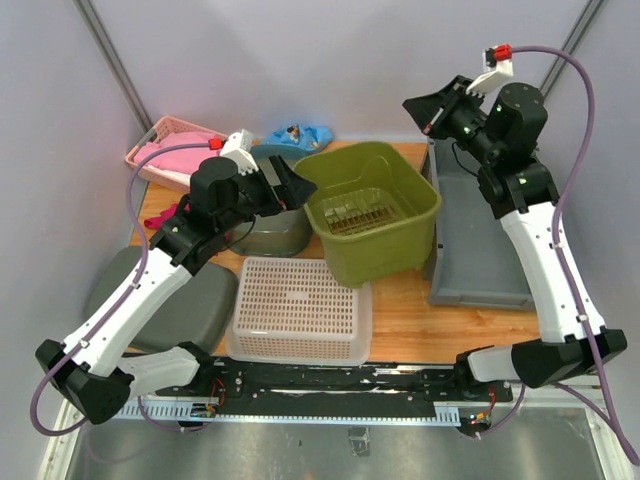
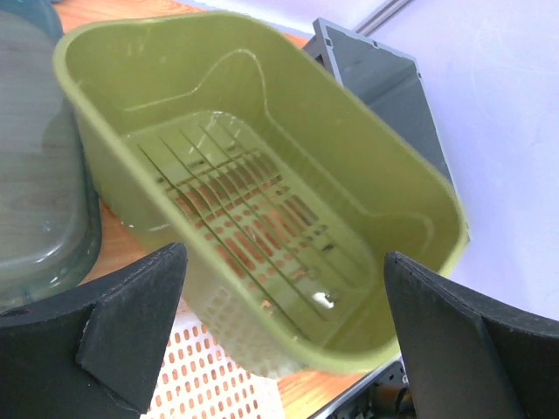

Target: Turn the large container upside down

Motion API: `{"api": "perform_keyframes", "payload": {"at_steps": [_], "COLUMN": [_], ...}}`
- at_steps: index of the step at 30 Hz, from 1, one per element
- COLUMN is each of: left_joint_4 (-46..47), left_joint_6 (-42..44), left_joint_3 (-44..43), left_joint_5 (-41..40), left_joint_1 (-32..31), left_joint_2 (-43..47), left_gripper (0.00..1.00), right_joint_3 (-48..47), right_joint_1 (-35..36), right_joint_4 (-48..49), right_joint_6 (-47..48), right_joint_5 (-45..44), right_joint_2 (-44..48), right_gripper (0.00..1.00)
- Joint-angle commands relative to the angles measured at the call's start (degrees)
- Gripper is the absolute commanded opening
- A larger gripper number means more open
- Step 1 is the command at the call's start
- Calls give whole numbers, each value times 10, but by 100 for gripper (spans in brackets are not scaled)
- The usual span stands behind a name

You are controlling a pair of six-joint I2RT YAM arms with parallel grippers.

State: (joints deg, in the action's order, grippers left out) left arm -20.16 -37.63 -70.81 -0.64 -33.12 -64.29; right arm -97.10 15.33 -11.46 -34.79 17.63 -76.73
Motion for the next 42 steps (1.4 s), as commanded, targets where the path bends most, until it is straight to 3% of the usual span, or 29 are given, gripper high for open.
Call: {"api": "perform_keyframes", "payload": {"at_steps": [1, 4, 9, 12, 15, 20, 24, 31, 35, 42], "left_joint_4": [25, 23, 9, -2, -11, -24, -36, -51, -52, -50], "left_joint_6": [1, 7, 22, 30, 25, -59, -118, -104, -94, -84], "left_joint_3": [3, 4, -4, -9, -10, 13, 48, 51, 50, 56], "left_joint_5": [25, 27, 26, 17, -6, -48, -72, -64, -63, -63], "left_joint_1": [2, 2, 2, 2, 5, 37, 69, 82, 84, 84], "left_joint_2": [-1, -3, -13, -19, -23, -10, 14, 24, 31, 35], "left_gripper": [99, 99, 99, 99, 99, 99, 99, 99, 99, 99], "right_joint_3": [5, 4, -3, -11, 12, 11, -47, -179, -204, -236], "right_joint_1": [8, 7, 9, 25, 60, 103, 163, 230, 236, 237], "right_joint_4": [-11, -60, -159, -243, -271, -239, -251, -331, -336, -349], "right_joint_6": [20, 77, 200, 294, 328, 232, 186, 158, 152, 146], "right_joint_5": [8, 16, 121, 162, 131, 44, -46, -190, -188, -154], "right_joint_2": [-12, -12, -13, -21, -16, -43, -108, -240, -287, -336], "right_gripper": [0, 4, 50, 58, 63, 64, 73, 74, 70, 54]}}
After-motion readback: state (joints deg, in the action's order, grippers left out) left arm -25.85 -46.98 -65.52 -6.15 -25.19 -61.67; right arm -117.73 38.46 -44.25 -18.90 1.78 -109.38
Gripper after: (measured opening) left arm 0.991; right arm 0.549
